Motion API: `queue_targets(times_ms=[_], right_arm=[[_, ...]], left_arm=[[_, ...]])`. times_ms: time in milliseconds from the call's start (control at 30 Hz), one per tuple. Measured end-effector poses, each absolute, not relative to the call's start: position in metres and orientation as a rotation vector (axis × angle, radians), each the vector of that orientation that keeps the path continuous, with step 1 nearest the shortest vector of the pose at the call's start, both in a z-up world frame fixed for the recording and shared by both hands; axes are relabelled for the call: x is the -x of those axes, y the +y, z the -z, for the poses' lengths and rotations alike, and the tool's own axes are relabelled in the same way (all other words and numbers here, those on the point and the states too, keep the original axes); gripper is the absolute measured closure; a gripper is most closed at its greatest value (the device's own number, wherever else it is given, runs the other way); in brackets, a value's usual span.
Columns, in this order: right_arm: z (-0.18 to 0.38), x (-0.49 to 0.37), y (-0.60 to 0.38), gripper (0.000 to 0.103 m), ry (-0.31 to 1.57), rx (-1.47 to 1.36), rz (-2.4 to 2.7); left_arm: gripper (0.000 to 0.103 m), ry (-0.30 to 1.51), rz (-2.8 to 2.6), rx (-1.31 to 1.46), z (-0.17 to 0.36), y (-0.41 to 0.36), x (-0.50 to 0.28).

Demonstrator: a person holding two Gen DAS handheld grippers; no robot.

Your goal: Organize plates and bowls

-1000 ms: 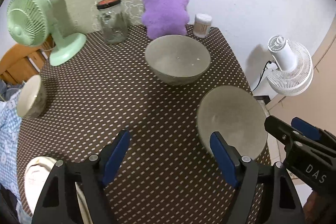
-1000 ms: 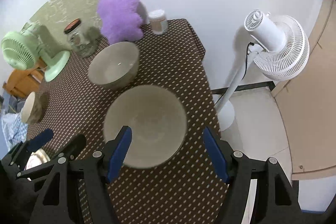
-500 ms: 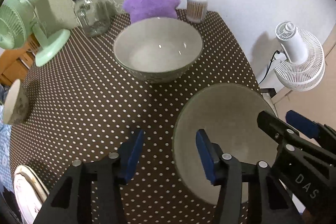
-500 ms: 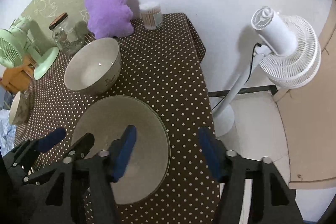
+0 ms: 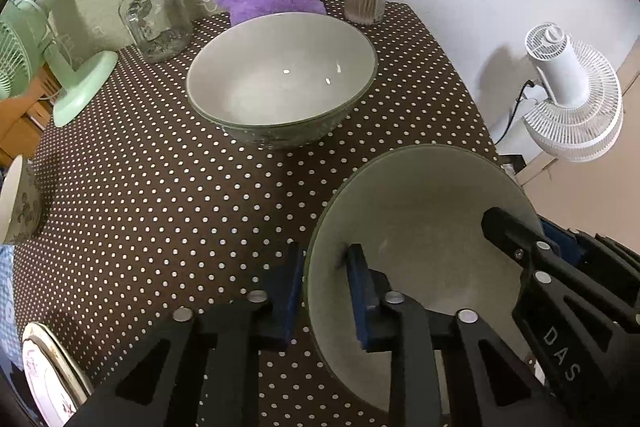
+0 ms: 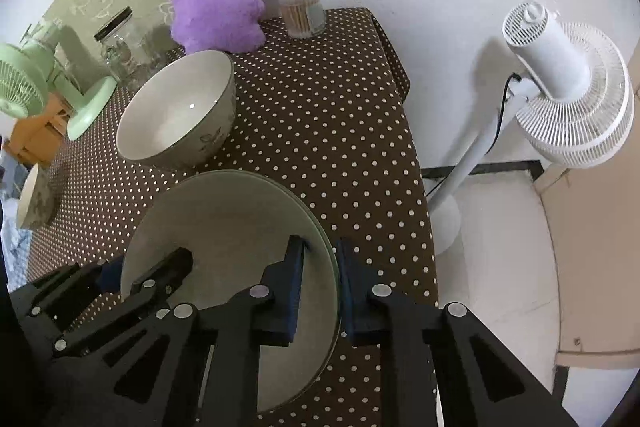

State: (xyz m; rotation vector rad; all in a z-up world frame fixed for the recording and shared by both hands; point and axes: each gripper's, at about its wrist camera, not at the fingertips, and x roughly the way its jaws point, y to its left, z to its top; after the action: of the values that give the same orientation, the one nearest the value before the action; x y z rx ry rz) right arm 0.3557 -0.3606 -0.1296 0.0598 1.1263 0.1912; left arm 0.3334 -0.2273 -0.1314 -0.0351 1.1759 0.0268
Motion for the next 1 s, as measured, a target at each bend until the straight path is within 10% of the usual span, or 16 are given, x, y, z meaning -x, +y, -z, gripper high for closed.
queue_targets(times_ms=[1000], right_arm=[[0.081,-0.285,-0.310,0.084,1.117,-0.059,-0.209]], left_arm=[[0.088,1.133,-0.045,0.052,0.082,-0.175,-0.262]])
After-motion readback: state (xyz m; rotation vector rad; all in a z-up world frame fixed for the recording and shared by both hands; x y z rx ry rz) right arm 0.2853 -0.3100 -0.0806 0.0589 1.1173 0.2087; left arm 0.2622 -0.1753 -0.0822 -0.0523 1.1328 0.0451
